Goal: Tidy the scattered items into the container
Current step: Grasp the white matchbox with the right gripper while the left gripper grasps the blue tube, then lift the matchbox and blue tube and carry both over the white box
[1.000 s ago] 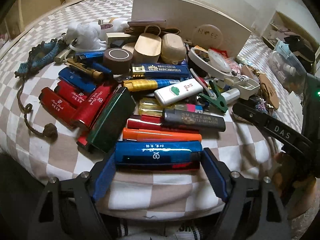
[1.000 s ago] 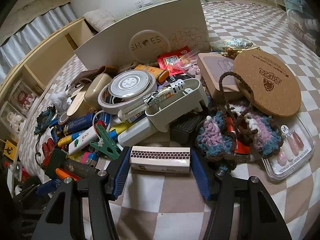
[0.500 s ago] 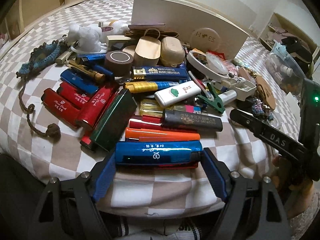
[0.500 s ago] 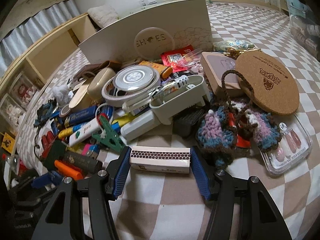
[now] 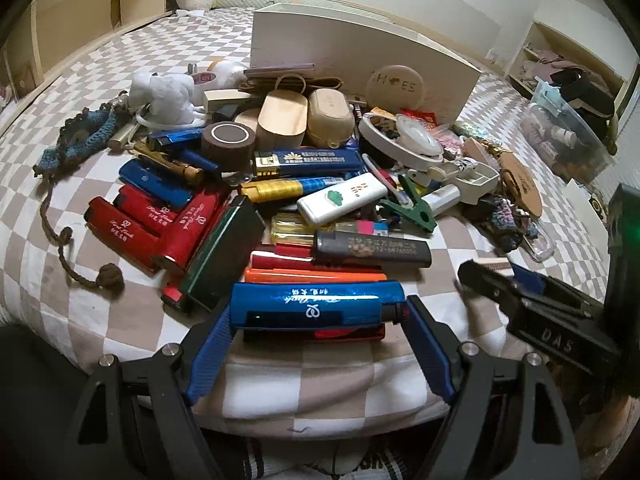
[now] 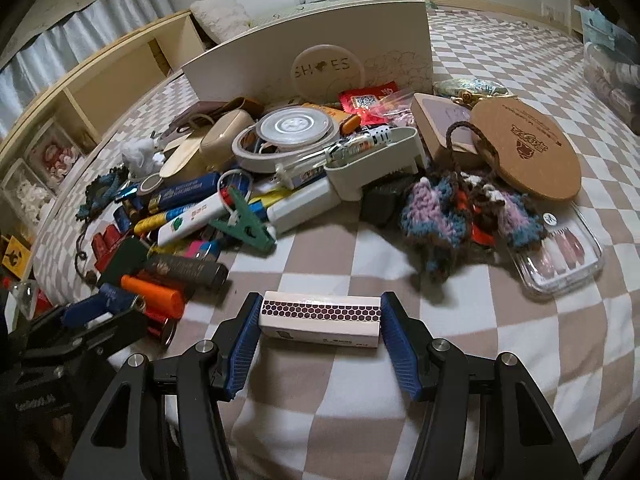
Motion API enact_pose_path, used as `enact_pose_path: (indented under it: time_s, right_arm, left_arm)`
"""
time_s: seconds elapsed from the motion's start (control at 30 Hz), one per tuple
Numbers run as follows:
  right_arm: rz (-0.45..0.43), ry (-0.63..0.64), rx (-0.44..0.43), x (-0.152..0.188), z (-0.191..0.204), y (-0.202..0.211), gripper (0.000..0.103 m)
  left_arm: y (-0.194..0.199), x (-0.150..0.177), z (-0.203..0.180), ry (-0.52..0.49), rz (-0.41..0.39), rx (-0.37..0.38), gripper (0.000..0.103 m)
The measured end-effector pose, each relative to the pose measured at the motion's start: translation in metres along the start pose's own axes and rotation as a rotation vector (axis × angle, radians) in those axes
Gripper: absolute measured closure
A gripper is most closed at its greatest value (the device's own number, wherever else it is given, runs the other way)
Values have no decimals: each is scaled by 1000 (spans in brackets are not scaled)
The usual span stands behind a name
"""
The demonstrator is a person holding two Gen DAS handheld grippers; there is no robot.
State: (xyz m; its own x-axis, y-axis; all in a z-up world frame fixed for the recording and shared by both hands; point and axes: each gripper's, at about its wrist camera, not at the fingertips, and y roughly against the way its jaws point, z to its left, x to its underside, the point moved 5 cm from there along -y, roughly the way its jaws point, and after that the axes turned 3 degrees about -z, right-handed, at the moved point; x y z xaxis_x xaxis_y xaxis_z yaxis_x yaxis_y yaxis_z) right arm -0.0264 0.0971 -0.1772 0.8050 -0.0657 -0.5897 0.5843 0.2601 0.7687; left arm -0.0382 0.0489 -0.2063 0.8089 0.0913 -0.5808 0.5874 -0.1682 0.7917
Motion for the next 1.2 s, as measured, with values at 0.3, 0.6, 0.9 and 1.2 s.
enact_pose_path:
  time_s: [0.3, 0.6, 0.9, 1.2]
  right_arm:
    - [4, -32, -27, -2, 7, 14, 44]
    - [-37, -16, -71, -26, 22, 33, 44]
    - [-112, 2, -16, -65, 9, 46, 44]
    - [-146, -36, -33, -106, -7, 40, 44]
  left_arm:
    - [10, -16, -11, -53, -64, 13, 21]
    - [22, -46, -9, -44, -103, 52, 21]
    - [17, -93, 1, -38, -158, 60, 21]
    - [11, -141, 2, -39, -210, 60, 21]
